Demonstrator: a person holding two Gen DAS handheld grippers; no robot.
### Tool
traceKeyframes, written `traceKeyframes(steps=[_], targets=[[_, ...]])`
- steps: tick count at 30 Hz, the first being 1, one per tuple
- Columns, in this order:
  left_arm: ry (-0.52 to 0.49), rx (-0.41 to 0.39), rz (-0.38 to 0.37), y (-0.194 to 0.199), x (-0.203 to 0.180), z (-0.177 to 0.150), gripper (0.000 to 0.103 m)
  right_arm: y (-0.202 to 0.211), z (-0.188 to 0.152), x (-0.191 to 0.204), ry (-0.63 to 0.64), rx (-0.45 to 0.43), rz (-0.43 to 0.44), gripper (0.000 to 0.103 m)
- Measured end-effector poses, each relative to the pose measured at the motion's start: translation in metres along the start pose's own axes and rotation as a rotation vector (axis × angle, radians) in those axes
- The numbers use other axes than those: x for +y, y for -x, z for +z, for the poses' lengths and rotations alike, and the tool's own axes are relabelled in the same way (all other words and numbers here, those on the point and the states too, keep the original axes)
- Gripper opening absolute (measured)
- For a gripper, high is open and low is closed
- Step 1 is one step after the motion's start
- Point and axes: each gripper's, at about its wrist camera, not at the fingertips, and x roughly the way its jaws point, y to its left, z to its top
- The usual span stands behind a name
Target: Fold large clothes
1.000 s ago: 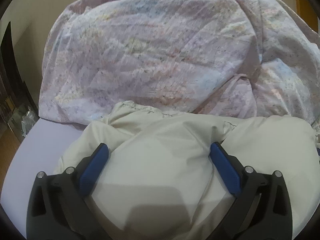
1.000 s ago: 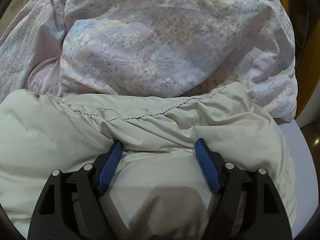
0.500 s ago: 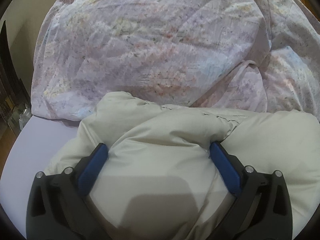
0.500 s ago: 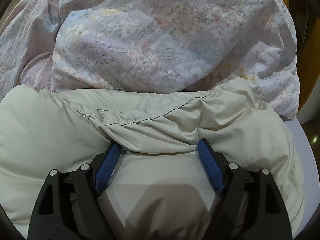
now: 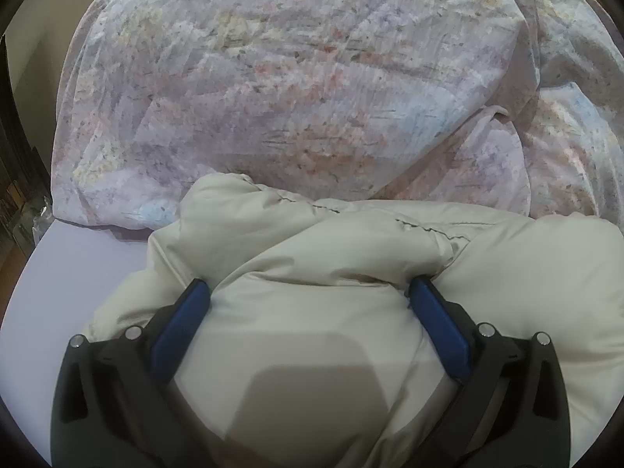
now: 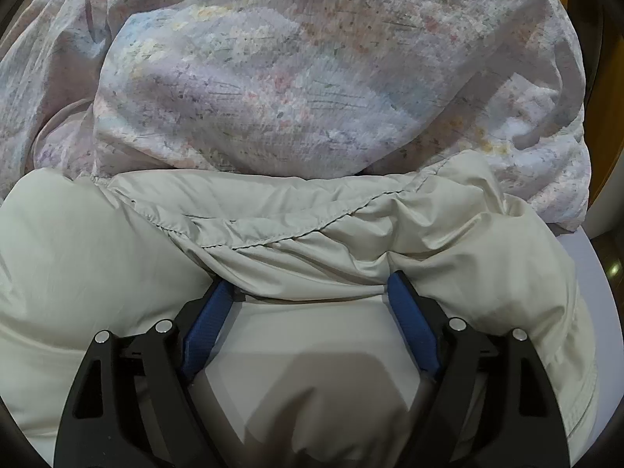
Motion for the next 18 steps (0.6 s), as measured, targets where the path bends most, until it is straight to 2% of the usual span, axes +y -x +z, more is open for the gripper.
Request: traceKeyframes(steps=[12,18], targets=[[0.009,0.015,-0.004,-0.005,0.001,0.005,0.101,-0.006,0.006,-0.013,-0.016,0.006,0.008,0.084],[0.025,0.012,0.019,0.014,0.016,0.000,0.101,0.011,0.002,-0.020,-0.033,-0.017,0.004,0.083]])
